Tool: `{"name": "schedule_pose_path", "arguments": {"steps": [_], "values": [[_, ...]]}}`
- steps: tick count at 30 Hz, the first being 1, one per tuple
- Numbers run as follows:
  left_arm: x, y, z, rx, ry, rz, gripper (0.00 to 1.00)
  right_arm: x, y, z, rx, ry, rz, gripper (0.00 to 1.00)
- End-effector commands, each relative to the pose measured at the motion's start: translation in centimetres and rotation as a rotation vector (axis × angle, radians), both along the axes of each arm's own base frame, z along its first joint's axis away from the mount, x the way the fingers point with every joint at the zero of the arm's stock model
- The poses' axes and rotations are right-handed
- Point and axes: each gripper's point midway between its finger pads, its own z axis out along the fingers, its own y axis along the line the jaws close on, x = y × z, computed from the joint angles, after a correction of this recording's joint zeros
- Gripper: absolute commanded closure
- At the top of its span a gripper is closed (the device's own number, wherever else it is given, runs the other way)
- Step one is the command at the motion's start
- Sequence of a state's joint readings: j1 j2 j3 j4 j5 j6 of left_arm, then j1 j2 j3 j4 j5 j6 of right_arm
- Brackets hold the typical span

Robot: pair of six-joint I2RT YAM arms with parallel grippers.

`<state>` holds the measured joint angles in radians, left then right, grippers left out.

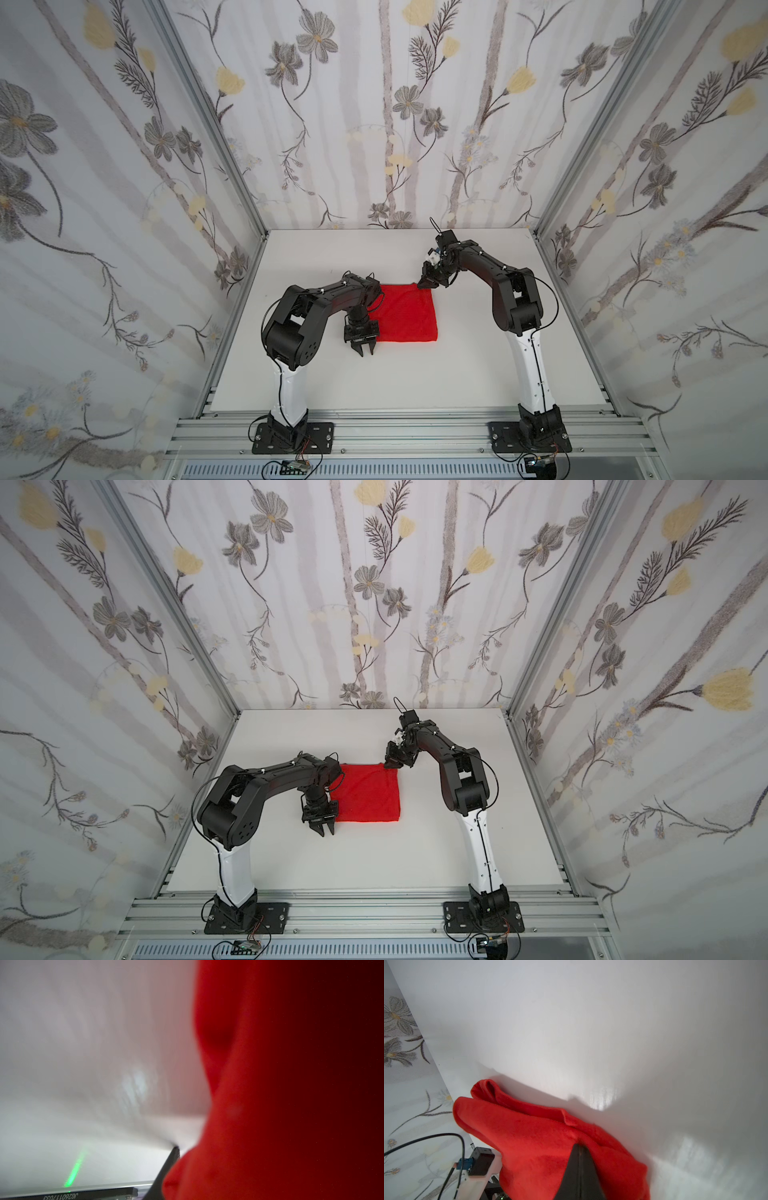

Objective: Fold and stack t-shirts
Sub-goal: Smooth out the T-shirt at the center of the board.

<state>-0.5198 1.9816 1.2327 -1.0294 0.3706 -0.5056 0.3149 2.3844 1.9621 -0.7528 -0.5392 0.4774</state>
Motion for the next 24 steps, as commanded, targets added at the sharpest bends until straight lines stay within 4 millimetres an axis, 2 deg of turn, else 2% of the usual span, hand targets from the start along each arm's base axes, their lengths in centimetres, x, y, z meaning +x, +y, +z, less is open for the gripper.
{"name": "schedule_pose_path", "arguments": {"steps": [1, 4, 6, 9, 14, 17, 20, 21, 22, 24], "values": [[2.3, 0.3, -0.7, 0.004, -0.157, -0.041, 0.68, -0.1, 0.3, 2.5, 0.026, -0.042, 0.028, 1.0], [3.0, -1.1, 3.5, -0.103, -0.256, -0.06, 0.68, -0.4, 0.8, 5.4, 0.076, -0.095, 0.07, 0.85], [3.9, -1.6, 6.0, -0.149, -0.324, -0.07, 0.68, -0.9, 0.5, 6.8, 0.073, -0.127, 0.086, 0.8], [6.0, -2.3, 7.7, -0.165, -0.373, -0.073, 0.69, -1.9, -0.4, 7.6, 0.059, -0.138, 0.09, 0.76], [9.6, -3.3, 6.4, -0.128, -0.37, -0.07, 0.72, -3.8, -2.9, 6.3, -0.013, -0.121, 0.09, 0.55], [10.1, -3.1, 4.4, -0.101, -0.339, -0.071, 0.73, -4.5, -3.6, 5.1, -0.026, -0.094, 0.091, 0.44], [8.9, -2.0, 2.7, -0.051, -0.28, -0.081, 0.73, -5.1, -3.9, 4.2, -0.037, -0.074, 0.097, 0.39], [8.7, -1.8, 2.7, -0.051, -0.283, -0.081, 0.73, -5.3, -4.0, 4.0, -0.038, -0.068, 0.099, 0.38], [7.6, -1.2, 2.0, -0.036, -0.258, -0.082, 0.73, -5.7, -4.0, 3.6, -0.042, -0.055, 0.1, 0.36], [6.6, -0.2, 1.4, -0.014, -0.242, -0.086, 0.73, -6.3, -4.1, 2.8, -0.045, -0.032, 0.105, 0.35]]}}
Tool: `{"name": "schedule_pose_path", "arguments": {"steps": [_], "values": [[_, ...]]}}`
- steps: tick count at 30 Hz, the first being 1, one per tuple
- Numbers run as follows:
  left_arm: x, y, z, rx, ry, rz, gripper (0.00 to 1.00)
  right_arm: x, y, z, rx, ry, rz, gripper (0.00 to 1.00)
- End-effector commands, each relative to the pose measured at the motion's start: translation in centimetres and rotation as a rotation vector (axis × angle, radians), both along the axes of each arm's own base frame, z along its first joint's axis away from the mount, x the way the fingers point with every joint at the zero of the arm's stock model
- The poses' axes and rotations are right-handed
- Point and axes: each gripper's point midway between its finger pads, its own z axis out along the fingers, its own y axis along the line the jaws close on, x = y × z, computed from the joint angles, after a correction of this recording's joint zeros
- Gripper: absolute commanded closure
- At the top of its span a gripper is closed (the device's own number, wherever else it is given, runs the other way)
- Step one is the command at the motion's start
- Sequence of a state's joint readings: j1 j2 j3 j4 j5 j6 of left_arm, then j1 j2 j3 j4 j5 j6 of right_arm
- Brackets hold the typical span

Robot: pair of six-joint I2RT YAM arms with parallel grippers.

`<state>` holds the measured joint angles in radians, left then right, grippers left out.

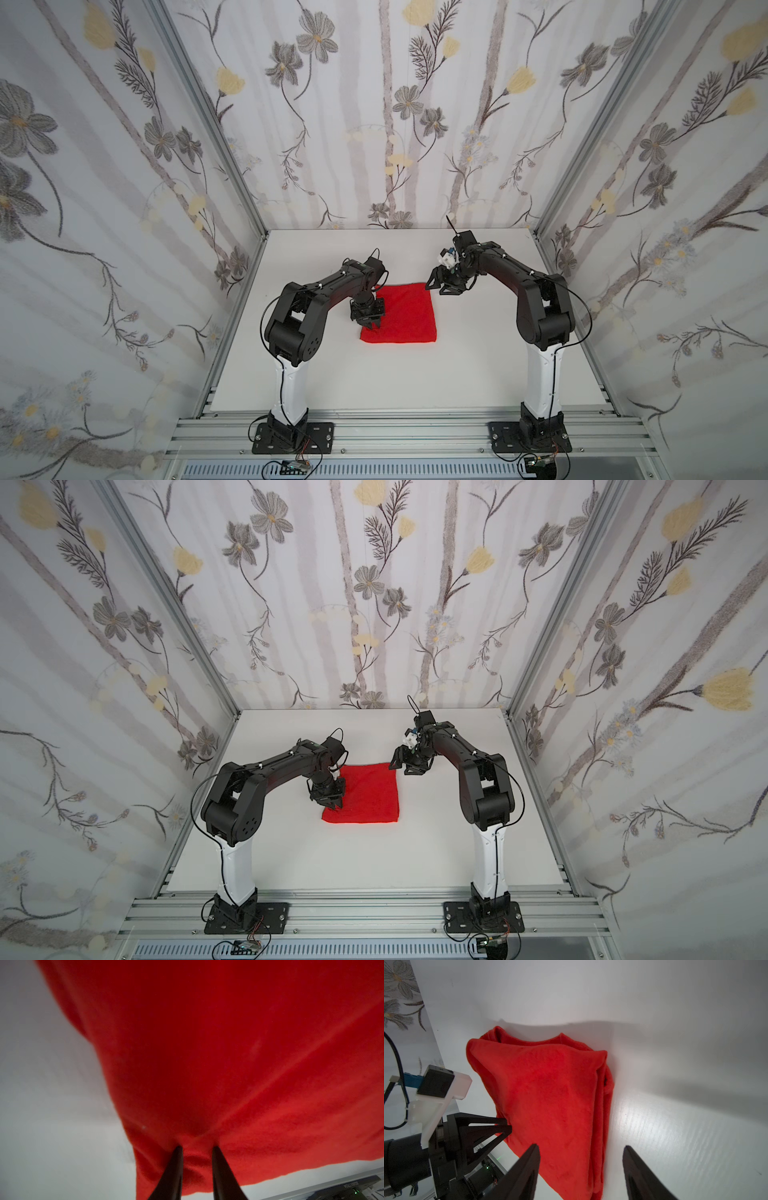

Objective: Fold and stack t-shirts
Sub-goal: Smooth out the T-shirt at the center of the board, then move the T-shirt to the center of the board.

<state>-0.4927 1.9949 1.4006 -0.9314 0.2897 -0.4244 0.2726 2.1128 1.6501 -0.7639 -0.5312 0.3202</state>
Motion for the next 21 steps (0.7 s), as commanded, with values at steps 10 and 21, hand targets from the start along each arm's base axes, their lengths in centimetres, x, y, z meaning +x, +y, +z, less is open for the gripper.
{"name": "schedule_pose_path", "arguments": {"steps": [10, 21], "values": [[-1.3, 2.2, -1.6, 0.063, 0.032, 0.006, 0.73, -3.2, 3.9, -4.4, 0.048, 0.126, 0.091, 0.35], [0.7, 1.7, 3.9, 0.041, -0.072, 0.01, 0.72, -1.6, 4.6, -6.8, 0.019, 0.138, 0.032, 0.92]]}}
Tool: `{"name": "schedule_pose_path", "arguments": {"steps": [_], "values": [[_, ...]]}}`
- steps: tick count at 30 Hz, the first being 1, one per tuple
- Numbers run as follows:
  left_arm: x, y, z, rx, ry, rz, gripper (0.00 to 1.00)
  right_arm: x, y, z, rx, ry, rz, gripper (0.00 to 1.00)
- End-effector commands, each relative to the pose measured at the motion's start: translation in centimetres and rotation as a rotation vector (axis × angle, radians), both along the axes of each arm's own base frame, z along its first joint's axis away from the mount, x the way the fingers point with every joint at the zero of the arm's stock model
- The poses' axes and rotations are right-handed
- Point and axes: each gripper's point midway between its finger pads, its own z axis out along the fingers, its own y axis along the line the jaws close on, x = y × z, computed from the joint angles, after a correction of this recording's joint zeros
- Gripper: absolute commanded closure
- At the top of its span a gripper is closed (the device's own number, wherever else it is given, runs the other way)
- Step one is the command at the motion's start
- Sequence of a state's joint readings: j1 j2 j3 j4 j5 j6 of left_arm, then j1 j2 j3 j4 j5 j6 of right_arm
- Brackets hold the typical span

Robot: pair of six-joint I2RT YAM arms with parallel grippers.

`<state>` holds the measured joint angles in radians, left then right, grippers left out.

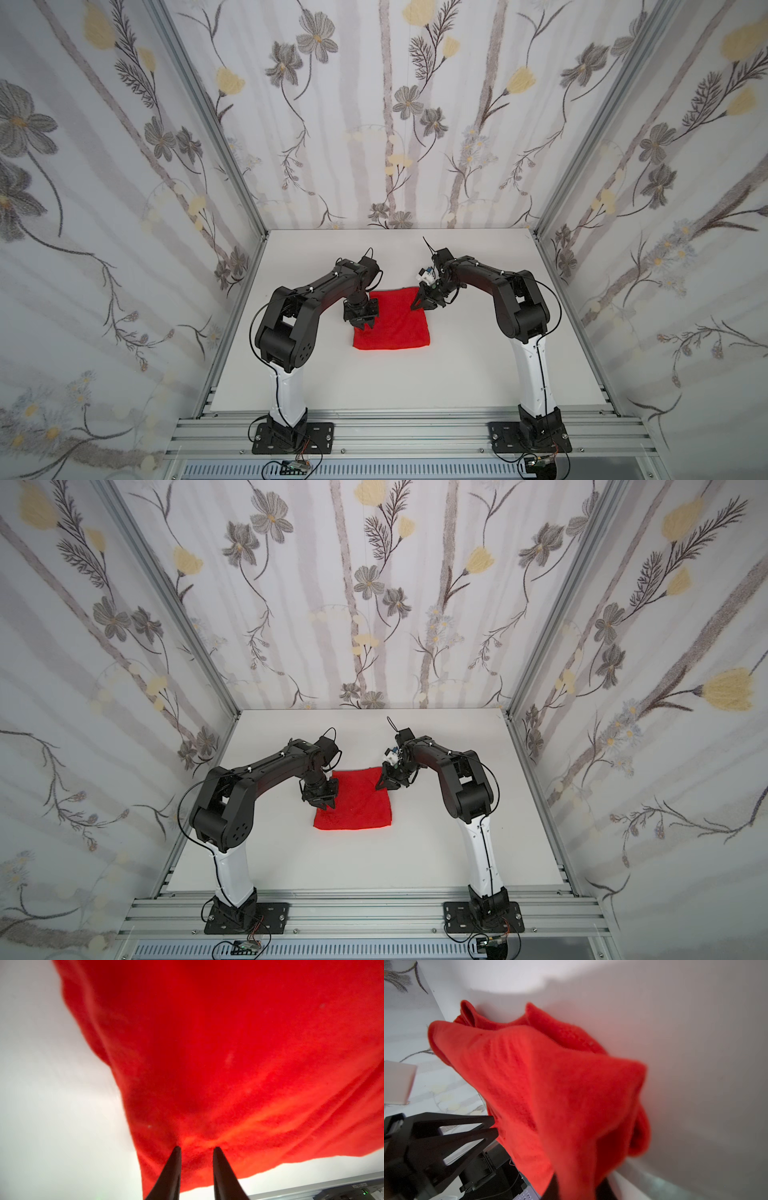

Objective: Fold and stack t-shirts
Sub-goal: Move the T-shirt to the center of the board.

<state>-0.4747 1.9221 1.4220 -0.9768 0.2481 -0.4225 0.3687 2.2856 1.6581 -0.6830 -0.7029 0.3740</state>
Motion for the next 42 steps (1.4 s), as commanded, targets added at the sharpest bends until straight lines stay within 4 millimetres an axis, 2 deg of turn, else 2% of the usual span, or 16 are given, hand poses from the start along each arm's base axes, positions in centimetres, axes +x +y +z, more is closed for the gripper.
{"name": "schedule_pose_path", "arguments": {"steps": [1, 4, 6, 10, 13, 21, 23, 29, 34, 36, 37, 39, 41, 42], "values": [[0.1, 0.5, 2.0, 0.023, -0.023, -0.001, 0.72, 1.4, -1.8, -1.2, -0.117, -0.036, -0.053, 0.98], [1.0, 0.2, 4.8, 0.003, -0.083, 0.01, 0.68, 2.6, -2.5, -0.1, -0.114, -0.077, -0.064, 1.0], [1.3, 0.3, 6.4, -0.001, -0.116, 0.018, 0.65, 3.5, -3.7, 1.0, -0.119, -0.105, -0.09, 1.0], [1.4, 0.7, 9.4, -0.013, -0.187, 0.035, 0.56, 6.2, -8.1, 3.0, -0.212, -0.208, -0.152, 1.0], [0.8, 1.3, 10.6, -0.012, -0.221, 0.049, 0.49, 8.7, -11.2, 4.2, -0.305, -0.292, -0.156, 1.0], [-2.1, 2.9, 11.7, 0.019, -0.207, 0.067, 0.48, 18.0, -19.4, 5.4, -0.421, -0.422, -0.283, 1.0], [-2.6, 3.4, 11.7, 0.037, -0.198, 0.073, 0.48, 20.1, -20.5, 5.7, -0.422, -0.454, -0.334, 1.0], [-3.3, 4.0, 11.6, 0.069, -0.17, 0.105, 0.48, 26.6, -22.9, 8.4, -0.417, -0.649, -0.438, 0.99], [-3.8, 4.4, 11.4, 0.09, -0.144, 0.128, 0.48, 29.8, -24.7, 9.2, -0.431, -0.781, -0.511, 0.93], [-3.8, 4.4, 11.3, 0.096, -0.136, 0.142, 0.48, 30.7, -25.2, 9.3, -0.444, -0.825, -0.525, 0.85], [-3.7, 4.4, 11.3, 0.096, -0.135, 0.147, 0.48, 31.1, -25.4, 9.4, -0.454, -0.844, -0.531, 0.73], [-3.4, 4.2, 11.1, 0.099, -0.133, 0.159, 0.48, 31.6, -26.5, 9.8, -0.507, -0.878, -0.563, 0.18], [-2.9, 3.8, 11.0, 0.099, -0.135, 0.167, 0.48, 32.0, -27.9, 11.1, -0.565, -0.915, -0.612, 0.01], [-2.6, 3.5, 10.9, 0.101, -0.138, 0.167, 0.48, 32.2, -28.8, 12.1, -0.597, -0.938, -0.648, 0.0]]}}
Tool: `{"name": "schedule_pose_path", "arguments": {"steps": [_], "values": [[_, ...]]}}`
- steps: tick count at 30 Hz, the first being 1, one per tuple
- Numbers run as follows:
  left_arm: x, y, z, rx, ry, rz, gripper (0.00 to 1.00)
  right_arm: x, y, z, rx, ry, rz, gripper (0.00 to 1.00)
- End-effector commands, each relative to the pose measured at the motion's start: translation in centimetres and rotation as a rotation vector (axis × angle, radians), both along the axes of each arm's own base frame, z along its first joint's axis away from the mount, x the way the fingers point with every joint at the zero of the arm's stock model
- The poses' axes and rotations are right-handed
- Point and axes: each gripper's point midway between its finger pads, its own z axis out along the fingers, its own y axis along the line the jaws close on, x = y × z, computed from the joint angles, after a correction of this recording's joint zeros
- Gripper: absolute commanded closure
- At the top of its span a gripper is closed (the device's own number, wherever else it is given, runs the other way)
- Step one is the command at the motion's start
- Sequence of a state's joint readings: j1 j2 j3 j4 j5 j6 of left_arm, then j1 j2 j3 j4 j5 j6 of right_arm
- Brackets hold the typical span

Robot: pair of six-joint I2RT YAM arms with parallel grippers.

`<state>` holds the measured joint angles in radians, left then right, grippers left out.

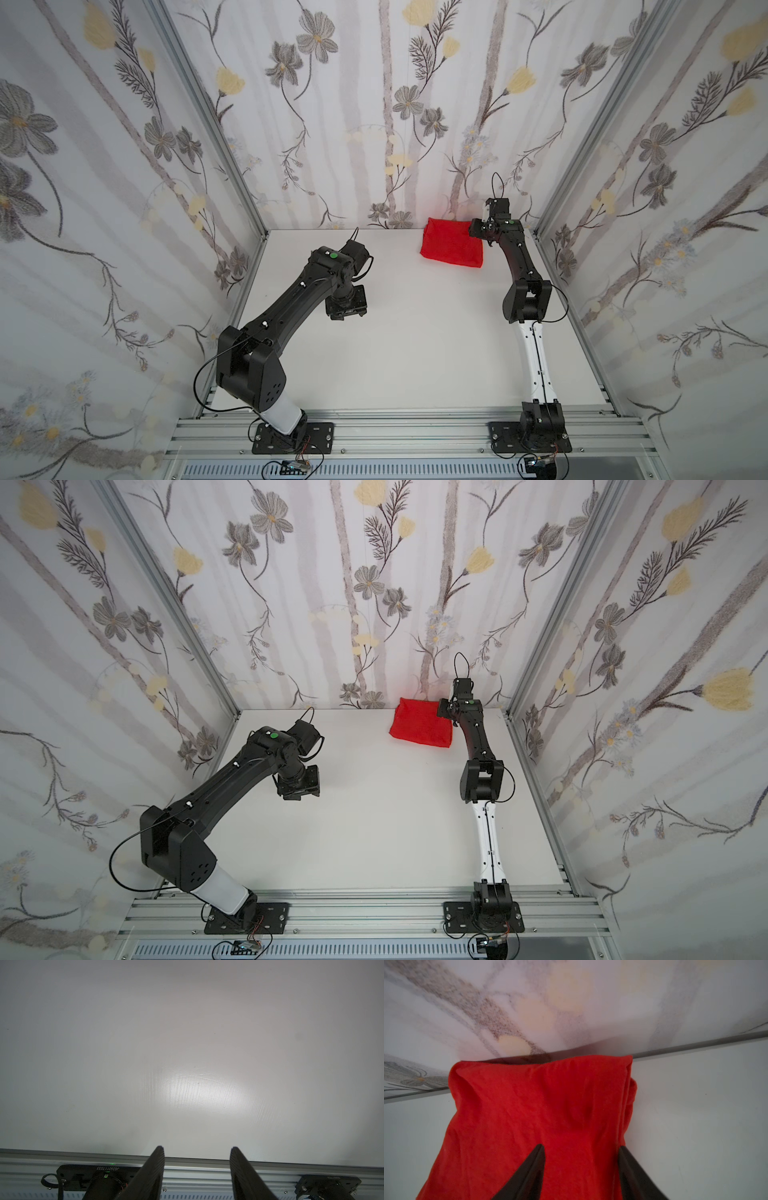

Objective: Fold and stack t-shirts
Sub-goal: Move the T-shirt to the center of the board, then reset both arms

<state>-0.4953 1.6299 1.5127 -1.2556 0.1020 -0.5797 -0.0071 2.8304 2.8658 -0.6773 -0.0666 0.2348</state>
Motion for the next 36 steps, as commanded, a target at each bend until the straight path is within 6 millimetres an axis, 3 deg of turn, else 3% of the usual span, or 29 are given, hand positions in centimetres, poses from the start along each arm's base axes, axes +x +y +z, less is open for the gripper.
{"name": "schedule_pose_path", "arguments": {"steps": [1, 4, 7, 10, 14, 17, 19, 22, 26, 28, 31, 36], "values": [[0.8, -0.3, -0.1, 0.019, -0.006, 0.024, 0.48, 1.8, -3.1, 4.7, -0.098, -0.158, -0.136, 0.0], [2.1, -0.7, -0.3, 0.061, -0.04, 0.011, 0.49, 1.9, -4.2, 8.1, -0.102, -0.229, -0.191, 0.0], [4.1, -0.7, 0.2, 0.101, -0.128, 0.015, 0.47, 1.3, -2.8, 11.5, -0.096, -0.264, -0.138, 0.01], [6.1, 0.1, 1.2, 0.149, -0.246, 0.024, 0.38, -0.8, 0.1, 15.1, -0.064, -0.251, -0.04, 0.0], [7.8, 1.6, 2.5, 0.223, -0.411, -0.035, 0.23, -5.6, 5.4, 18.8, -0.073, -0.188, 0.142, 0.0], [8.5, 3.7, 3.0, 0.322, -0.551, -0.077, 0.13, -10.2, 10.4, 19.2, -0.133, -0.14, 0.339, 0.0], [8.9, 5.3, 3.6, 0.367, -0.657, -0.072, 0.08, -13.6, 11.6, 18.5, -0.203, -0.088, 0.354, 0.0], [8.9, 8.3, 3.0, 0.397, -0.759, -0.033, 0.08, -18.6, 11.2, 18.0, -0.232, -0.106, 0.307, 0.0], [9.0, 11.9, 0.2, 0.415, -0.831, 0.033, 0.09, -25.6, 8.1, 16.8, -0.274, -0.377, 0.182, 0.0], [9.1, 13.0, -1.3, 0.437, -0.847, 0.034, 0.08, -28.3, 6.2, 14.4, -0.364, -0.386, 0.138, 0.0], [9.3, 14.4, -4.0, 0.408, -0.861, 0.027, 0.06, -30.4, 6.1, 10.4, -0.427, -0.297, 0.226, 0.0], [10.9, 15.0, -6.9, 0.267, -0.936, 0.025, 0.01, -31.5, 3.1, 4.1, -0.403, -0.243, 0.159, 0.0]]}}
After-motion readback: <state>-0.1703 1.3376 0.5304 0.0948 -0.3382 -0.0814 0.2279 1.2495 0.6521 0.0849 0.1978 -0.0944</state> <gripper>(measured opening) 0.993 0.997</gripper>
